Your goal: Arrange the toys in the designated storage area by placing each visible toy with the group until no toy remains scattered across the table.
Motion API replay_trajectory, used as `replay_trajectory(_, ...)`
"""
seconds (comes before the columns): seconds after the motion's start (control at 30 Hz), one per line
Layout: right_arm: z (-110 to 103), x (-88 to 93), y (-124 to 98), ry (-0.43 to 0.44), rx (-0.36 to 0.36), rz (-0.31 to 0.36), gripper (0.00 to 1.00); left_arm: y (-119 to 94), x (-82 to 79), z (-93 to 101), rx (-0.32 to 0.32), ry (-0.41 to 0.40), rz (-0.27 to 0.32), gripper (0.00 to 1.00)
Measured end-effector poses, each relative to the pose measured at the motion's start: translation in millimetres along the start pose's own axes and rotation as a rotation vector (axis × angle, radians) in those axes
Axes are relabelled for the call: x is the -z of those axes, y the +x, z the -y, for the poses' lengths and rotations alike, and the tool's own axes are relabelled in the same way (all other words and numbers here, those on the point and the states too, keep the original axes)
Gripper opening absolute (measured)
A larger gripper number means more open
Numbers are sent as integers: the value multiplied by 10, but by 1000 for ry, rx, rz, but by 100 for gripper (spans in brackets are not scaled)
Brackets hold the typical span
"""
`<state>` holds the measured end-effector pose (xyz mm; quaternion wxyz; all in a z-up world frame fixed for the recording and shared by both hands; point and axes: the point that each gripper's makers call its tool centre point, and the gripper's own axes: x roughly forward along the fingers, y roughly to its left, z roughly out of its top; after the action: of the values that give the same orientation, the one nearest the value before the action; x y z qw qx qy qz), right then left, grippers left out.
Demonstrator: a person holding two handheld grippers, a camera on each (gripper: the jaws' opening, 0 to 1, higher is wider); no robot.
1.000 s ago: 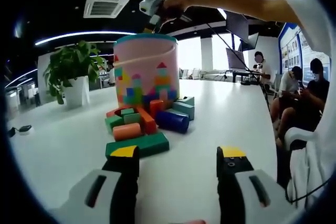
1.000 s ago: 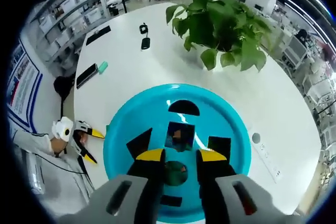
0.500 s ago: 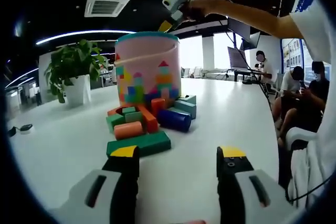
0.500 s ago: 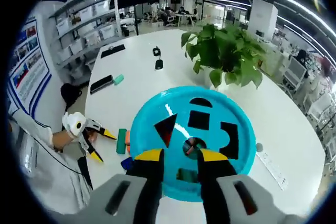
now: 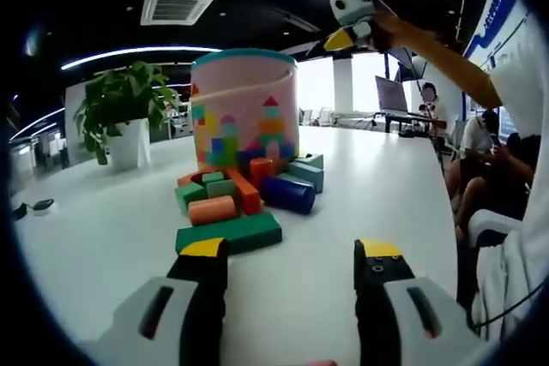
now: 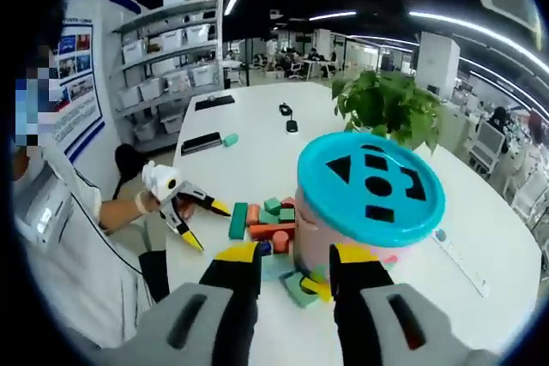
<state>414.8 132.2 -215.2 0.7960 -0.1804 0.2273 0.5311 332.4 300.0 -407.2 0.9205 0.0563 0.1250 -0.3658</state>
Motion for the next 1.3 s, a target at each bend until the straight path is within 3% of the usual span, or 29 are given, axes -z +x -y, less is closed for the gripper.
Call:
replay_trajectory(0.1,-58,25,-72,0,-4,36,32,1,3,-6,-3,0,-2,61)
replay_trajectory(0.2,-189,378,-107,3,11,62,33,2,10,-24,-13,-3,-6,61)
replay_trajectory(0.27,-164,685,2,2,33,43,33,4,15,-29,-16,-4,-10,61)
replay_trajectory(0.43,-88,1158,246,105,26,38,33,9,30,-27,-16,-1,-20,61)
replay_trajectory(0.53,-22,1344,346,106,35,47,33,13,38,-29,-15,-2,-24,61)
replay_trajectory(0.93,36,1542,641,81,31,174,35,4,45,-32,-22,-4,-29,61)
replay_trajectory(1.03,71,1555,721,77,32,205,31,4,45,-31,-21,-5,-29,61)
replay_trajectory(1.13,106,1536,772,65,40,239,34,2,43,-31,-23,-2,-30,61)
replay_trajectory(1.3,173,1572,890,78,18,246,33,5,40,-36,-22,-9,-29,62)
